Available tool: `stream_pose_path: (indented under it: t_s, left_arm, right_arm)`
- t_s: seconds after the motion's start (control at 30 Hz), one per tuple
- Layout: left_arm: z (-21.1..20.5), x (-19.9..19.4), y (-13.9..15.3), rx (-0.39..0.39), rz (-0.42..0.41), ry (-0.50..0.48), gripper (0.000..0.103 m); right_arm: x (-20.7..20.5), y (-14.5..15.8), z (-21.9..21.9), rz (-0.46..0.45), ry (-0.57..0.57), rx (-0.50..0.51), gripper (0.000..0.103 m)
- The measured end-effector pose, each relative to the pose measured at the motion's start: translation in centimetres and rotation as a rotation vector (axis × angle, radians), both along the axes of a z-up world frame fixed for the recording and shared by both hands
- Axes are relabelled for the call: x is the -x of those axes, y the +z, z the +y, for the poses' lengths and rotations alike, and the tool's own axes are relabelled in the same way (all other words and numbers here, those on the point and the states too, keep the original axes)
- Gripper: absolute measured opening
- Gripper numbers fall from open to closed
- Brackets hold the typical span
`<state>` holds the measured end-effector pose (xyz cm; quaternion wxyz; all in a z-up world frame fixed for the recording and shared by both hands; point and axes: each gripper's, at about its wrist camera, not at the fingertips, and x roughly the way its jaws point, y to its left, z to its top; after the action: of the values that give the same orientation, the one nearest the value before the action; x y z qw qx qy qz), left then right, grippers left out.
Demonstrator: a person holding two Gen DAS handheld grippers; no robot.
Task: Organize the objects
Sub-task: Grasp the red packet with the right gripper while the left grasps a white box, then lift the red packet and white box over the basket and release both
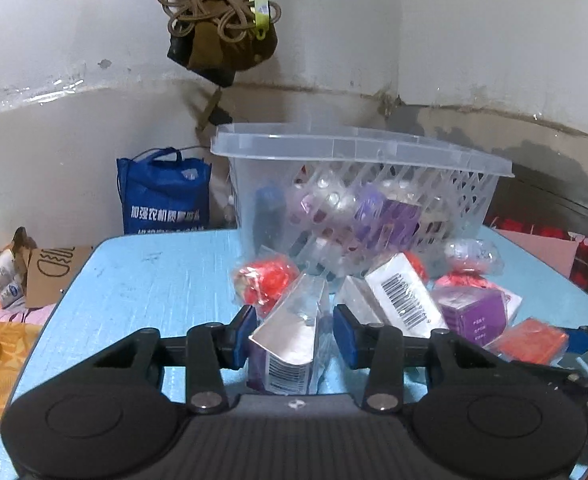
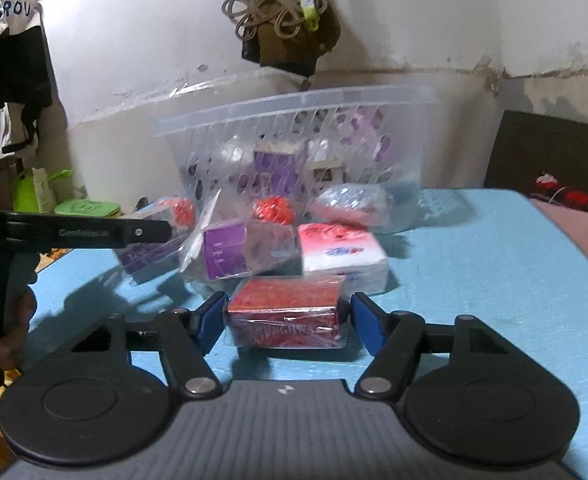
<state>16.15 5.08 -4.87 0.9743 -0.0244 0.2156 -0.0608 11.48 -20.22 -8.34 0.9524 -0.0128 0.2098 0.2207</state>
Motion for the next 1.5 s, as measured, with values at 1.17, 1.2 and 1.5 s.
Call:
stream_pose_path:
  t_s: [1.17,1.2,1.5]
  left_arm:
    - [0.6,2.8,1.2,0.020,-0.135,0.093,0.046]
    - [0.6,3.0,1.3,0.023,-0.138,0.091,0.046]
    - [1.4,5.6,3.3,0.053,-0.198,0.116,0.046]
  right_arm:
    - [0.3,1.4,-4.0,-0.105,-0.029,-0.037,0.068]
    - [0.3,1.4,-4.0,-0.108,-0.031,-0.037,0.068]
    - [0.9,3.0,-5.7,-0.155,-0.051,-0.074,0.067]
